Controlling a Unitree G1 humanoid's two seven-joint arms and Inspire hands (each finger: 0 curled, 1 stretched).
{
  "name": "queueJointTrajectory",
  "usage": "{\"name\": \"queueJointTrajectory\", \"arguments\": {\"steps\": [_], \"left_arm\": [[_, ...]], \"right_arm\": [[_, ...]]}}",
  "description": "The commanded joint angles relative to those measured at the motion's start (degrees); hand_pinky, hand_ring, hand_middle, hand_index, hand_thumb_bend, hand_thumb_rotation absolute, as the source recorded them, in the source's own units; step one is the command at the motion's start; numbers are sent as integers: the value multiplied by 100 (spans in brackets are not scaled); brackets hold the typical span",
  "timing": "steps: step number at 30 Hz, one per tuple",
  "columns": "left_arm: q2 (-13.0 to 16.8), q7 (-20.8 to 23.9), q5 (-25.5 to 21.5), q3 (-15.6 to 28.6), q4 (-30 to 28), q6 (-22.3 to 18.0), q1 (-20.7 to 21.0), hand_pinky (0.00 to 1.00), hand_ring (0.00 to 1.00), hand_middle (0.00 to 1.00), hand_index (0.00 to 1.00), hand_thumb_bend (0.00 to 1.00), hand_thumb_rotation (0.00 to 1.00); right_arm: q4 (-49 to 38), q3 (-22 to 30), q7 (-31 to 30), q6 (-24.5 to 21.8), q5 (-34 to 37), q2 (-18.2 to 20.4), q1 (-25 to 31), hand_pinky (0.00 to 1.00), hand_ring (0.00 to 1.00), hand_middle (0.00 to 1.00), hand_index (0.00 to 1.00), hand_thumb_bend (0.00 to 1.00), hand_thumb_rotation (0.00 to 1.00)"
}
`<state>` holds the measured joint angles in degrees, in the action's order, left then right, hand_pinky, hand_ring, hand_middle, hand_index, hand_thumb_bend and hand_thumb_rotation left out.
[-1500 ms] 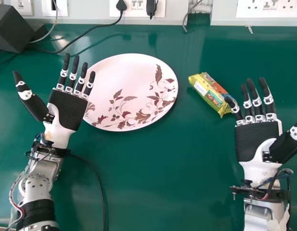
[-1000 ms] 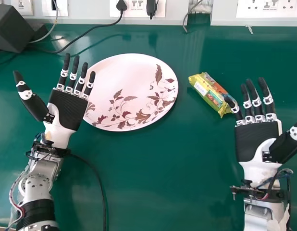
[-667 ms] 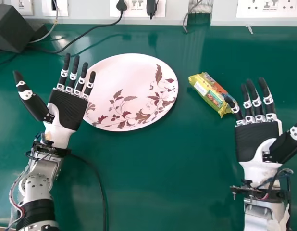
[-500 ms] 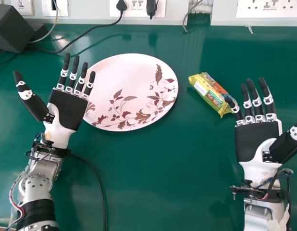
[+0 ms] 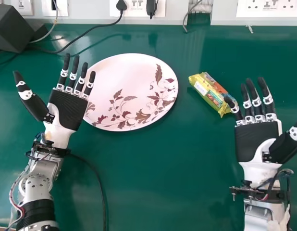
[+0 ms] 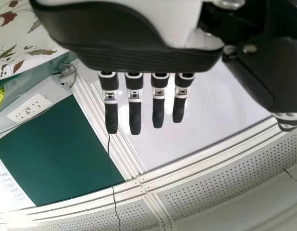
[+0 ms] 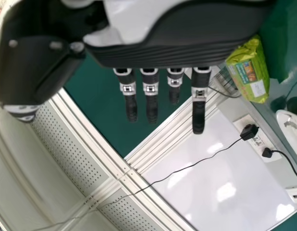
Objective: Pick up biscuit and place it in the plate
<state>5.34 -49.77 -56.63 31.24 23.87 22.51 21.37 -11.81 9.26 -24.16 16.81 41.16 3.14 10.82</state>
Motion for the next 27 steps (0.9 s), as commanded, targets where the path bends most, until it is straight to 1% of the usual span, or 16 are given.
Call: {"name": "queueJointTrajectory", "arguments": {"steps": [1, 8, 13, 17, 20, 22, 24, 27], "left_arm": [[-125, 16, 46, -18, 254, 51, -351, 73, 81, 89, 92, 100, 78], [-126, 8, 27, -19, 288, 94, -334, 73, 82, 89, 91, 100, 78], [-144, 3, 56, -28, 271, 42, -339, 72, 81, 88, 90, 100, 74], [-127, -21, 23, -28, 309, 108, -327, 73, 81, 88, 91, 100, 72], [-142, -18, 35, -26, 315, 79, -320, 73, 81, 88, 90, 100, 70], [-140, -24, 37, -23, 333, 71, -311, 74, 81, 88, 90, 100, 69], [-136, -49, 49, -25, 359, 47, -300, 74, 81, 89, 91, 100, 71], [-134, -55, 42, -21, 391, 54, -286, 75, 81, 89, 91, 100, 71]], "right_arm": [[-107, -47, 53, 117, -117, 247, 180, 64, 78, 87, 88, 95, 29], [-480, -185, 197, 279, -355, 230, 315, 65, 78, 88, 89, 94, 29], [-723, -274, 286, 306, -373, 205, 387, 65, 79, 88, 89, 95, 29], [-866, -309, 333, 324, -411, 136, 437, 65, 79, 88, 89, 95, 28], [-1000, -337, 404, 287, -439, 109, 483, 65, 79, 88, 90, 95, 28], [-1071, -353, 445, 324, -556, 89, 498, 65, 79, 88, 90, 95, 28], [-1125, -363, 484, 401, -734, 85, 506, 65, 79, 88, 89, 95, 27], [-1219, -395, 542, 438, -876, 79, 529, 65, 79, 88, 89, 95, 28]]}}
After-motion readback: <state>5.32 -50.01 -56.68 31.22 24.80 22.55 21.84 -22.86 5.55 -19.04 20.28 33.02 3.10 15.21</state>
